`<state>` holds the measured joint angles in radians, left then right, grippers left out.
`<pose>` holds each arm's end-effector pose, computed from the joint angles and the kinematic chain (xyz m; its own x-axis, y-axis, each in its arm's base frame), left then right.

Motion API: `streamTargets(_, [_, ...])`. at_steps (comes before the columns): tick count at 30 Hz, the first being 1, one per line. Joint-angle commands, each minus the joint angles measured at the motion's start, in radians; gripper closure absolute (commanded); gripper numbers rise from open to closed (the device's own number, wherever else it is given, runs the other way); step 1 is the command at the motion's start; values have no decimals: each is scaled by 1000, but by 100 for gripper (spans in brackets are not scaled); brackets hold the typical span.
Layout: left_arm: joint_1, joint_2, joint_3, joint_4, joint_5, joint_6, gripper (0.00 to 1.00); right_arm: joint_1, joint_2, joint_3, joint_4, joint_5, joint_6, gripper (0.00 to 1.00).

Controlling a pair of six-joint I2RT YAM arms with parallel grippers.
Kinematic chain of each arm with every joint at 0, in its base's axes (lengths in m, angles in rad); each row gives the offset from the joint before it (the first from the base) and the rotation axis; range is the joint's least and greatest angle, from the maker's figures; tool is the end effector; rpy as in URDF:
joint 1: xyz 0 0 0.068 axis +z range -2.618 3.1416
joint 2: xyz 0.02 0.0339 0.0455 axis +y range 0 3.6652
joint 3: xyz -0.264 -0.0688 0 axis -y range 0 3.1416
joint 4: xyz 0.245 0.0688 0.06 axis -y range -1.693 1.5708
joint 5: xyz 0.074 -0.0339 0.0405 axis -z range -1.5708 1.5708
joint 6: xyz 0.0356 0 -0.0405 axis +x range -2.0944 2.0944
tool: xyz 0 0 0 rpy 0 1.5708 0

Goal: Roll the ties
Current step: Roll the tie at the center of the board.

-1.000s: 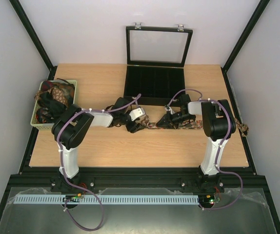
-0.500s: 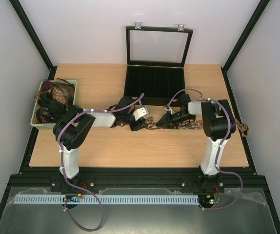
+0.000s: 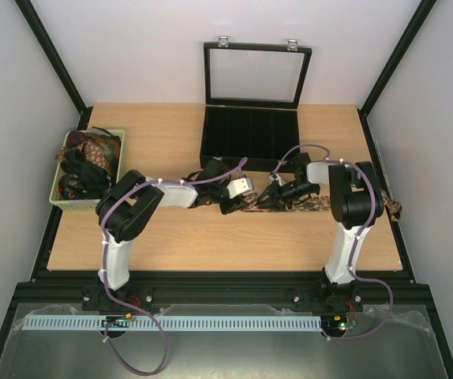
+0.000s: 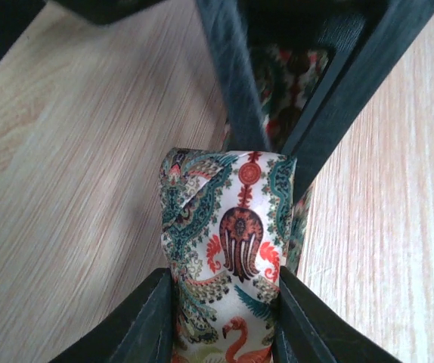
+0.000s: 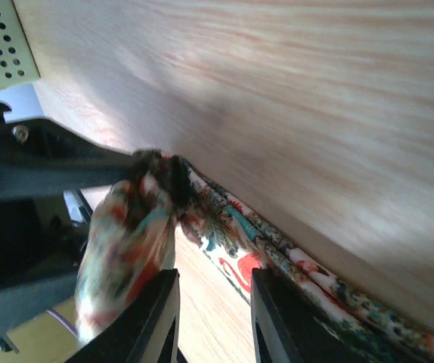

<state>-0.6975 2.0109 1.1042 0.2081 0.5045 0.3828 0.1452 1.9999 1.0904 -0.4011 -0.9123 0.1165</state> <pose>0.3042 -0.2773 0.1288 -0.1413 0.5450 -0.8264 0.9689 0.2476 -0.0024 0.3445 0.0788 0.1045 -0.9834 -0.0719 -0.1667 -0.1768 0.5884 0.7890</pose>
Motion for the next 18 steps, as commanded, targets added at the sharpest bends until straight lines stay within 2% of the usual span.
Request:
streamTargets(1, [1,29,13,-24,-11,49,65,-27,-47,-7,-181,36,-63,70])
streamTargets(7, [-11,31,15,-42,-21,93,65,-33,-69,16,-206,7,-58,60])
streamTargets(11, [-27,26,13,-42,-35,103,64,-32,-57,40,-151,-47,36,50])
streamTargets(15, [-37,28,15,-41,-51,97,64,-16,-8,70,-130,-45,72,52])
streamTargets(18, [-37,32,16,-42,-55,93,64,0,17,87,-120,-45,87,59])
